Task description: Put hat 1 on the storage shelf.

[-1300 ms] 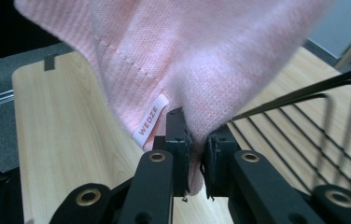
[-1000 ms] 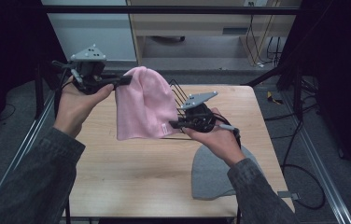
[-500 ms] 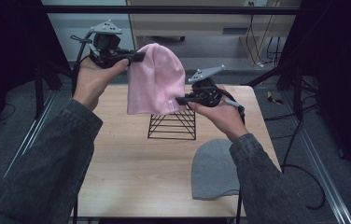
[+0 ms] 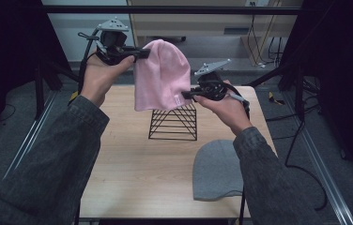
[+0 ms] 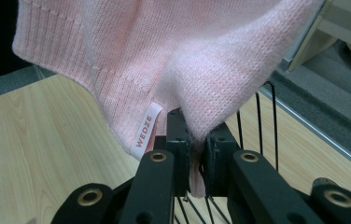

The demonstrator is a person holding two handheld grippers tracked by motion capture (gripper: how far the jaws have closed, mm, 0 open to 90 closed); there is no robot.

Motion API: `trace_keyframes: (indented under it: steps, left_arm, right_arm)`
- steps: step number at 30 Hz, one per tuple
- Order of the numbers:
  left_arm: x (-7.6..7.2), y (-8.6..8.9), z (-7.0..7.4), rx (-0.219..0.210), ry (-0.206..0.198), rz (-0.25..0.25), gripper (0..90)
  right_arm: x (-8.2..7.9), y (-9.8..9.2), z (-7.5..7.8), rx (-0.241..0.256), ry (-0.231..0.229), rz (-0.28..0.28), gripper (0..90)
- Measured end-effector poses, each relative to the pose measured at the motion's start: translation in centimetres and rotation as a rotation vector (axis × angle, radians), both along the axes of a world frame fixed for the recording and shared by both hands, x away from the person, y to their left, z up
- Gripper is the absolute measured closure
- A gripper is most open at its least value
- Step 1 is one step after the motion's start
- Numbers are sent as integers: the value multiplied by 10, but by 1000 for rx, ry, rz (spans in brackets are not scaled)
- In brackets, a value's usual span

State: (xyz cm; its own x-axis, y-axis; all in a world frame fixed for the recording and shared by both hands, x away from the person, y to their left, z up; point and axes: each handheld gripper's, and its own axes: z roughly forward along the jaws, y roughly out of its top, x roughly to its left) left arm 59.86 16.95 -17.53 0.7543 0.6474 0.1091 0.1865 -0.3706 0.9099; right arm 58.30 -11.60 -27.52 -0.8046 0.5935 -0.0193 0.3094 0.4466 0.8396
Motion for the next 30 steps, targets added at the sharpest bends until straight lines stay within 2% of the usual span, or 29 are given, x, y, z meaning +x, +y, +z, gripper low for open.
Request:
trace_keyframes:
  steps: [10,18,21,30]
  left_arm:
    - [7,-5,-6,-23,-14,18,856]
    - [23,-10,-17,-41,-3,30,854]
    - [31,-11,-20,-63,-7,43,853]
    - [41,-16,-30,-48,-4,53,850]
  right_arm:
    - [7,-4,-7,11,-13,-47,831]
    - [17,-8,-17,24,-6,-84,830]
    - [23,-10,-20,32,-7,-109,830]
    - [28,-9,-28,4,-10,-126,830]
